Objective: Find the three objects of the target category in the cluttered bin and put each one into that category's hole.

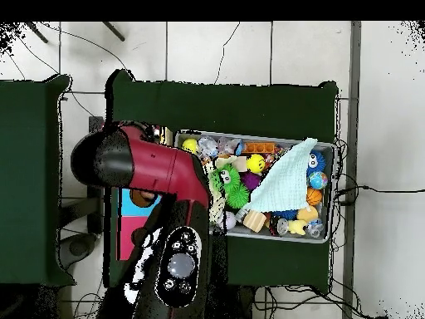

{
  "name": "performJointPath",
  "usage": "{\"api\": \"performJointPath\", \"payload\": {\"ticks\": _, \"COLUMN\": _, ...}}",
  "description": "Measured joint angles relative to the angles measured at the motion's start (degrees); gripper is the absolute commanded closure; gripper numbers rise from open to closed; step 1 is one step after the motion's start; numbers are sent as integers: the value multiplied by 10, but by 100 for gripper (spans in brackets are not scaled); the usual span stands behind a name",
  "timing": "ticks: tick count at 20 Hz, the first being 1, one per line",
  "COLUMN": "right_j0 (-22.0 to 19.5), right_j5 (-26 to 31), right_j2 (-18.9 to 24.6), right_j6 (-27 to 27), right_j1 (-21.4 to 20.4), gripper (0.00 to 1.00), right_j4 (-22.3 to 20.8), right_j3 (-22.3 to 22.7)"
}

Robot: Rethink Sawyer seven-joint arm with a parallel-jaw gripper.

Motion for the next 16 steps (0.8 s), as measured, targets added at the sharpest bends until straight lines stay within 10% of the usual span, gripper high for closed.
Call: {"api": "performJointPath", "payload": {"ticks": 16, "right_j0": -8, "right_j5": -53, "right_j2": 33, "right_j6": 0, "right_j1": 20, "gripper": 100, "right_j4": -7, "right_j3": 0}}
